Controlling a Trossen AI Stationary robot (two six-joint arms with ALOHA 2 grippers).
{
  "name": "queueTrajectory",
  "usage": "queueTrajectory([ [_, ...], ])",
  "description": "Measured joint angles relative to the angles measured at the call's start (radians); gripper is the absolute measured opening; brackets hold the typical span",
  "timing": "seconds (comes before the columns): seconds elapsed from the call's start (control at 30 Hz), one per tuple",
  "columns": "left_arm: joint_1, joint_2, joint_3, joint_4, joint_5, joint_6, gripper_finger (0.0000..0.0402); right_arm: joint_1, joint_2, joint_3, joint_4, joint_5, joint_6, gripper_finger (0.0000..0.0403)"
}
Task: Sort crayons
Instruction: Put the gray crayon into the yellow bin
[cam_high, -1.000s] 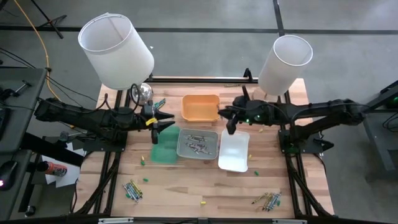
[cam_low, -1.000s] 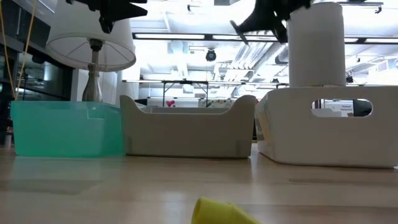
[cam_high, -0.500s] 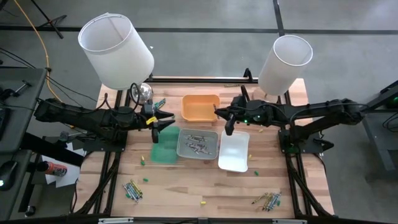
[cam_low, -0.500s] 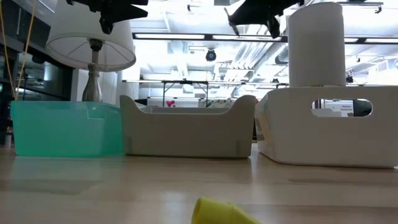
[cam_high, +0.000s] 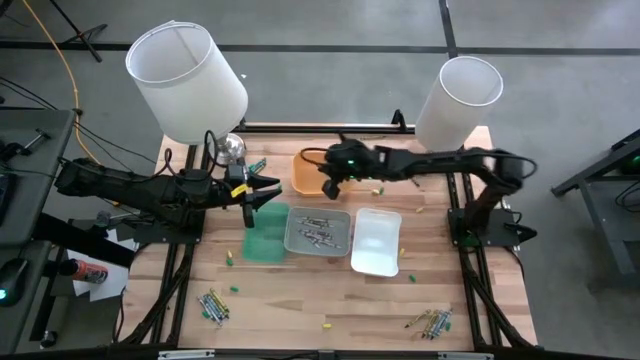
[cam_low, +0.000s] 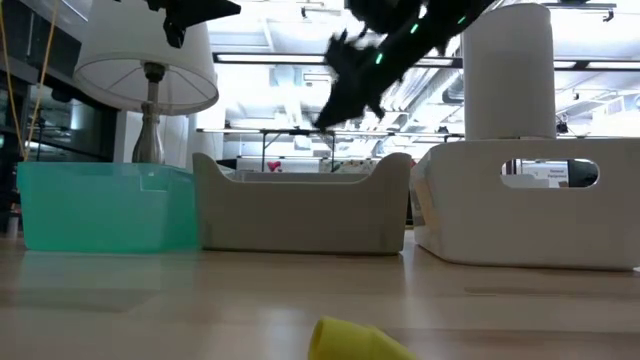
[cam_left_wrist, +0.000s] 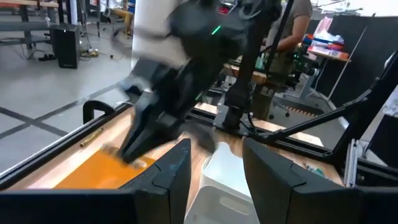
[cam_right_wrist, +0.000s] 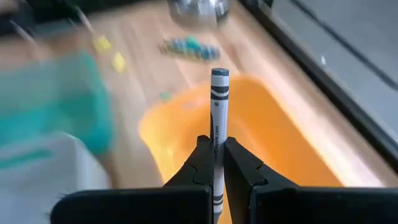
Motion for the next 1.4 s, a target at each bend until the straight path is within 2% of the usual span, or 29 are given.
queueTrajectory([
  [0.27, 0.0, 0.003, 0.0, -0.005, 0.0, -0.071, 0.0131, -0.036, 0.205, 0.087, -0.122, -0.003, 0.066, 0.0003],
  [0.53, 0.0, 0.003, 0.0, -0.01, 0.0, -0.071, 0.0131, -0.036, 0.288, 0.106, -0.123, -0.003, 0.072, 0.0006],
  [0.67, 0.0, 0.003, 0.0, -0.01, 0.0, -0.071, 0.0131, -0.036, 0.296, 0.106, -0.115, -0.003, 0.141, 0.0021],
  [0.9, 0.0, 0.003, 0.0, -0.01, 0.001, -0.071, 0.0131, -0.038, 0.298, 0.106, -0.126, 0.005, 0.168, 0.0057],
  [1.2, 0.0, 0.003, 0.0, -0.01, 0.001, -0.046, 0.0131, -0.05, 0.296, 0.105, -0.121, 0.021, 0.198, 0.0131],
  [1.4, 0.0, 0.003, 0.0, -0.017, 0.001, -0.045, 0.0131, -0.068, 0.195, 0.104, -0.053, -0.002, 0.137, 0.0164],
])
